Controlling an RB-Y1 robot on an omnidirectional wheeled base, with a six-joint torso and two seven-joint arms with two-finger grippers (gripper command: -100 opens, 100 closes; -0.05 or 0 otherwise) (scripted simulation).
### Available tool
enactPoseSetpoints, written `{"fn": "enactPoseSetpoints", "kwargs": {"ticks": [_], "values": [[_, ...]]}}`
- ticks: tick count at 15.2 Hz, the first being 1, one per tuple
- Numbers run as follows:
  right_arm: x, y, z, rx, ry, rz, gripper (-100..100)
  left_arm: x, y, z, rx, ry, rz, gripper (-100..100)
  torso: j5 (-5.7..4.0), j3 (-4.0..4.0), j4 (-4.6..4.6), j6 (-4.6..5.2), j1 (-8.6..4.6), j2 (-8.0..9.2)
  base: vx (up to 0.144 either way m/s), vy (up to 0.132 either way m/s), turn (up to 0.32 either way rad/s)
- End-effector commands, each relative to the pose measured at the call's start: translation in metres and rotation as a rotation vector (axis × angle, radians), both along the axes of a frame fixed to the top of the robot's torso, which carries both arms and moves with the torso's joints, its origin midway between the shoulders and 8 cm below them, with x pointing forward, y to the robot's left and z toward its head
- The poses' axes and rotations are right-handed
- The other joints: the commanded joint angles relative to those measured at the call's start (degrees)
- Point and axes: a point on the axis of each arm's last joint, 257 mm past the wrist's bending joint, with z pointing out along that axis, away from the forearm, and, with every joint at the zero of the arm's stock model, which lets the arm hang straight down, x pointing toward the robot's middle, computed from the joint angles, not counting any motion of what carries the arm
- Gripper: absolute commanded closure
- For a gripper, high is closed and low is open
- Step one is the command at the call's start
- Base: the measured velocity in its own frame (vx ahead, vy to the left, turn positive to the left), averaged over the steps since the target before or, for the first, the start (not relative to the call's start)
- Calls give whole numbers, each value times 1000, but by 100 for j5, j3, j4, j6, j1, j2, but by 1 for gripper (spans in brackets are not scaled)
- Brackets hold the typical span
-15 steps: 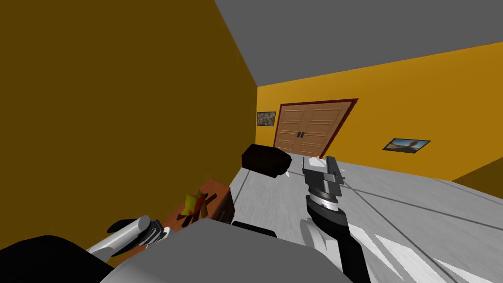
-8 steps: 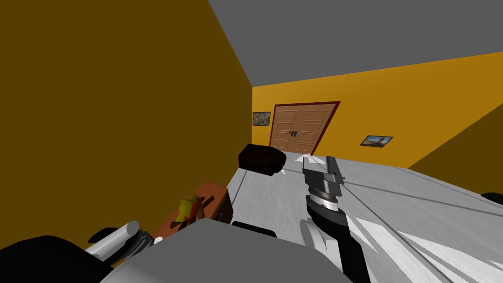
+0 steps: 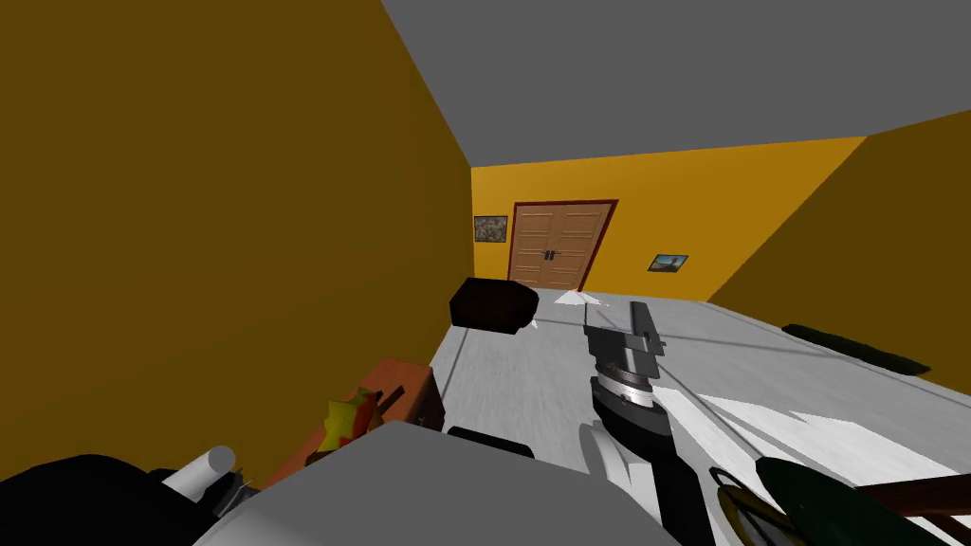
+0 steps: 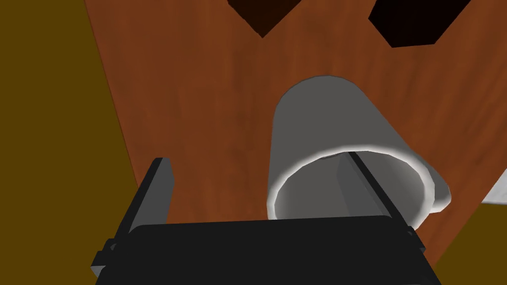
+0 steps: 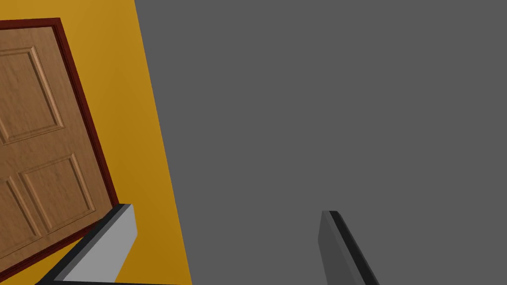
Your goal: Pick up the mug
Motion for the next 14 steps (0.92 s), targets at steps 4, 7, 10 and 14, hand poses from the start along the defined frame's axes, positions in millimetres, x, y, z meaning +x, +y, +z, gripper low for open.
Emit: {"fn": "enactPoseSetpoints", "kwargs": {"ticks": [4,7,10,14], "values": [[0,0,0,0,0,0,0,-19,-8,0,-50,21,64,-100,-1,-2,-1,-3,-4,-4,-28,19,-108],[0,0,0,0,0,0,0,-43,-22,4,-122,46,161,-100,-1,-3,-1,2,-4,-5,-38,20,-238],[0,0,0,0,0,0,0,-44,-24,5,-134,45,174,-100,1,1,0,-4,1,2,-42,26,-116],[0,0,0,0,0,0,0,-71,-45,-14,-138,88,102,-100,-1,-7,-3,-5,-9,-13,18,47,66]]}}
